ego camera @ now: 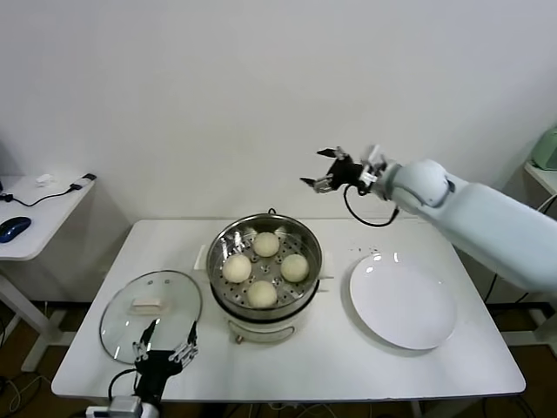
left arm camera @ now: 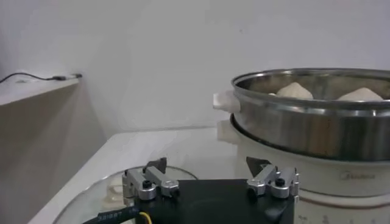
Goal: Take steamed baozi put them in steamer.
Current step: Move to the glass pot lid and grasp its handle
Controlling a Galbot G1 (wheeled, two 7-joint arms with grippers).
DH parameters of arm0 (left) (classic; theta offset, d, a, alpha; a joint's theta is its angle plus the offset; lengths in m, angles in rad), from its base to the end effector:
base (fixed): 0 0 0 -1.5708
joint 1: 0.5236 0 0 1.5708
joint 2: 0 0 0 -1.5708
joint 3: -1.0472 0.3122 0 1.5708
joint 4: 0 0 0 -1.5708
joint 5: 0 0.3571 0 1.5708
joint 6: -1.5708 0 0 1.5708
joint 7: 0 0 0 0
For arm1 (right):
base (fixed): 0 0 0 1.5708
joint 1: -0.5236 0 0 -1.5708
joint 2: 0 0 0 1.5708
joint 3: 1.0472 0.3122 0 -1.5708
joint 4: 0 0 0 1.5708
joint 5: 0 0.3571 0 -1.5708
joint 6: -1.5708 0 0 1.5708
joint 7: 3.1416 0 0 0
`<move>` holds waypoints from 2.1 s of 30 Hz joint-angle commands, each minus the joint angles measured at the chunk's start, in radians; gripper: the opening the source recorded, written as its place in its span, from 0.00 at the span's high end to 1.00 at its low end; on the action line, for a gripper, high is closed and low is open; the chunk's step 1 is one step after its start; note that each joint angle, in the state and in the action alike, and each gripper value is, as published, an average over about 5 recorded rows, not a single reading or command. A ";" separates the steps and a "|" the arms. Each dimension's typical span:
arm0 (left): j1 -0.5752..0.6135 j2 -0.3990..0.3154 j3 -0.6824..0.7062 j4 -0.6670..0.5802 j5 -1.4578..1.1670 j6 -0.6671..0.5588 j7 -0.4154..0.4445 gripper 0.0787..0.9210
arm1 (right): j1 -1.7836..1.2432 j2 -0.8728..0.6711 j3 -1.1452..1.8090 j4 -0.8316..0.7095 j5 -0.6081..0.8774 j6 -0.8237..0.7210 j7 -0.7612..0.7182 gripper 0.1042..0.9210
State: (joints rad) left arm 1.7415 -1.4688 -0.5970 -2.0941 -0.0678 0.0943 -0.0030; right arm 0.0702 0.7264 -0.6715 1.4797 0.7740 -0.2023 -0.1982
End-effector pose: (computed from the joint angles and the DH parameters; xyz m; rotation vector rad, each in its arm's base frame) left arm 0.1534 0.0362 -0.2979 0.0192 -2.8794 -0.0842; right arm 0.4853 -0.0380 -0.0913 1.0422 -2.7449 0.7935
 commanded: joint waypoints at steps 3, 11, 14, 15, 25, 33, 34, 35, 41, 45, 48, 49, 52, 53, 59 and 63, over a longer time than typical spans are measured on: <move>-0.049 0.033 -0.016 0.007 -0.005 -0.045 0.007 0.12 | -1.114 0.012 1.081 0.172 -0.242 0.146 0.174 0.12; -0.094 0.028 -0.031 0.044 0.101 -0.086 -0.021 0.12 | -1.422 0.266 1.272 0.157 -0.336 0.334 0.112 0.12; -0.100 0.027 -0.034 0.060 0.162 -0.117 -0.041 0.12 | -1.458 0.342 1.281 0.126 -0.348 0.415 0.117 0.12; -0.101 0.030 -0.035 0.067 0.183 -0.131 -0.049 0.12 | -1.468 0.369 1.283 0.117 -0.348 0.441 0.118 0.12; -0.105 0.091 -0.085 0.189 0.748 -0.211 -0.355 0.12 | -1.542 0.497 1.272 0.100 -0.386 0.542 0.123 0.12; -0.106 0.199 -0.091 0.365 1.153 -0.222 -0.398 0.12 | -1.552 0.492 1.242 0.111 -0.400 0.513 0.175 0.12; -0.111 0.206 -0.089 0.389 1.193 -0.216 -0.399 0.12 | -1.550 0.492 1.240 0.111 -0.402 0.511 0.179 0.12; -0.119 0.211 -0.087 0.412 1.226 -0.210 -0.400 0.12 | -1.548 0.492 1.239 0.112 -0.404 0.510 0.182 0.12; -0.180 0.217 -0.084 0.513 1.302 -0.155 -0.410 0.12 | -1.535 0.491 1.237 0.112 -0.410 0.498 0.198 0.12; -0.218 0.216 -0.081 0.547 1.327 -0.128 -0.413 0.12 | -1.526 0.493 1.237 0.111 -0.412 0.490 0.209 0.12; -0.246 0.214 -0.072 0.572 1.339 -0.122 -0.411 0.12 | -1.519 0.496 1.237 0.113 -0.417 0.485 0.216 0.12; -0.255 0.213 -0.069 0.580 1.341 -0.121 -0.410 0.12 | -1.517 0.497 1.237 0.113 -0.420 0.484 0.219 0.12; -0.283 0.208 -0.062 0.600 1.349 -0.112 -0.408 0.12 | -1.514 0.499 1.236 0.113 -0.428 0.482 0.225 0.12; -0.292 0.208 -0.060 0.605 1.351 -0.109 -0.408 0.12 | -1.514 0.499 1.236 0.113 -0.430 0.482 0.227 0.12; -0.347 0.214 -0.046 0.637 1.364 -0.093 -0.409 0.12 | -1.516 0.501 1.238 0.114 -0.433 0.483 0.234 0.12; -0.381 0.224 -0.036 0.662 1.365 -0.086 -0.407 0.12 | -1.521 0.499 1.242 0.119 -0.436 0.482 0.236 0.12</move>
State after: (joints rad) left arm 1.4351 -1.2566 -0.6399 -1.4975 1.2416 -0.0098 -0.4010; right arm -1.4439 1.2208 0.5656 1.5940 0.3472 0.2783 0.0294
